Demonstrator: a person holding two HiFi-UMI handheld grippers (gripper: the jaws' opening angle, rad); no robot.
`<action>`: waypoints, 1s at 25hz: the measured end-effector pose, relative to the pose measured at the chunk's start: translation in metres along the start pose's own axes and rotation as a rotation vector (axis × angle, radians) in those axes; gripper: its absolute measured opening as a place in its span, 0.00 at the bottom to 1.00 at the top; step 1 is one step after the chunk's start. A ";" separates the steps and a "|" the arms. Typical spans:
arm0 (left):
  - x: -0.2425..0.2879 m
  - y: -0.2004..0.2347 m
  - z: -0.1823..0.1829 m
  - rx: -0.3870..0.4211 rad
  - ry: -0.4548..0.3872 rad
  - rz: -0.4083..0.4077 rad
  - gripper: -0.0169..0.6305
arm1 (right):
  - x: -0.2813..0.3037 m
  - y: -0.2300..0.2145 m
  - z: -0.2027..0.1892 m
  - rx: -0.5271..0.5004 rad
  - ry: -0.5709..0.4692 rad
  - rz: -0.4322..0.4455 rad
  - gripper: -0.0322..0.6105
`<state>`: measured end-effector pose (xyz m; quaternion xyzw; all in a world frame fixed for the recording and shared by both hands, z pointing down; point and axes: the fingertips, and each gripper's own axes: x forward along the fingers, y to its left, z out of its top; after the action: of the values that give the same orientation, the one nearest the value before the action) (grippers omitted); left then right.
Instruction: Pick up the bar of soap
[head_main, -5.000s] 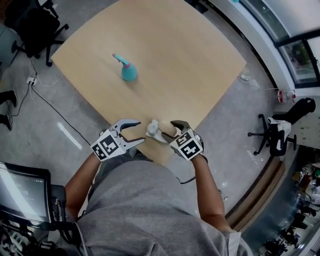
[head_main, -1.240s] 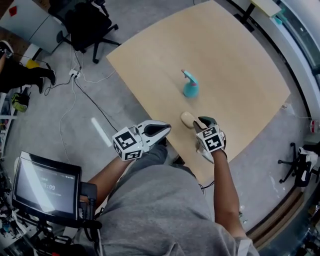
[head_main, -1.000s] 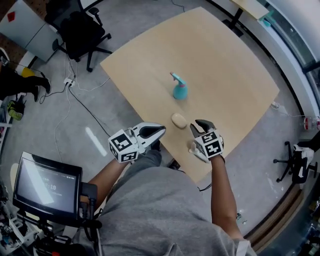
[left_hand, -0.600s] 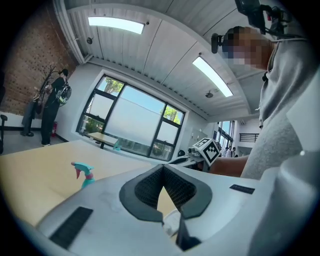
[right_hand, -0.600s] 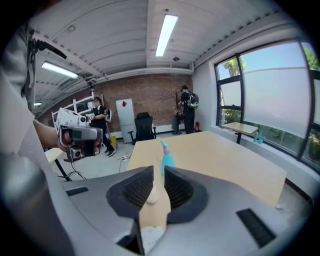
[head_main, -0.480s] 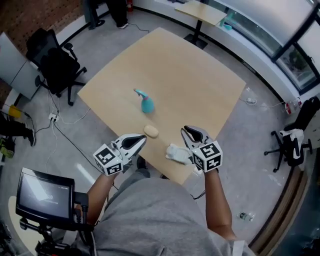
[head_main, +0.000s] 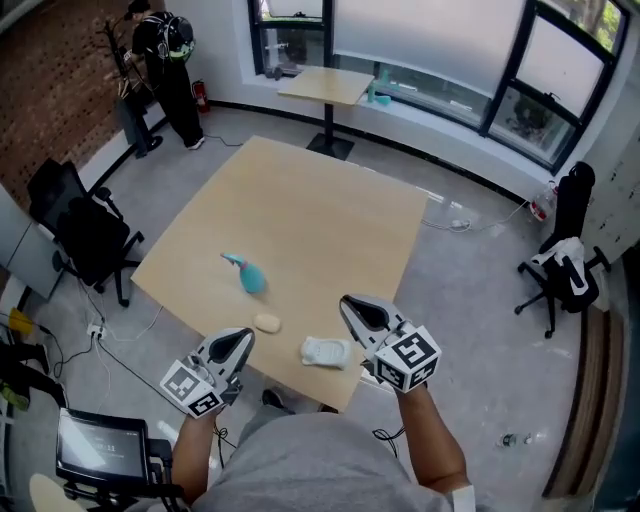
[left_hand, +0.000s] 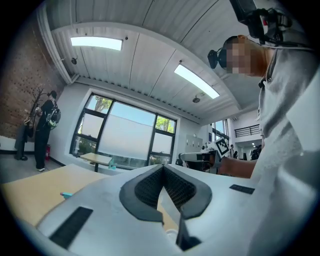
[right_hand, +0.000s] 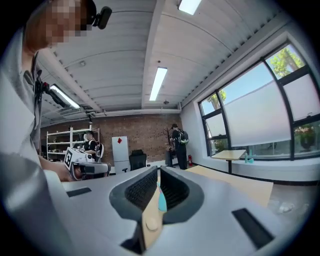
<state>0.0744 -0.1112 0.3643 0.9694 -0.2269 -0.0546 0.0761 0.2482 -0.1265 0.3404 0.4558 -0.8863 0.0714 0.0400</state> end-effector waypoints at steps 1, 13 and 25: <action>-0.001 -0.005 0.007 0.012 -0.009 -0.006 0.04 | -0.006 0.002 0.008 0.000 -0.021 -0.003 0.09; -0.082 -0.048 0.056 0.129 -0.114 -0.045 0.04 | -0.064 0.091 0.071 -0.074 -0.210 -0.087 0.06; -0.183 -0.065 0.068 0.210 -0.066 -0.073 0.04 | -0.069 0.227 0.069 -0.043 -0.246 -0.069 0.06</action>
<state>-0.0699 0.0203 0.2993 0.9774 -0.1981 -0.0653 -0.0353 0.1036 0.0482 0.2422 0.4903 -0.8697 -0.0057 -0.0569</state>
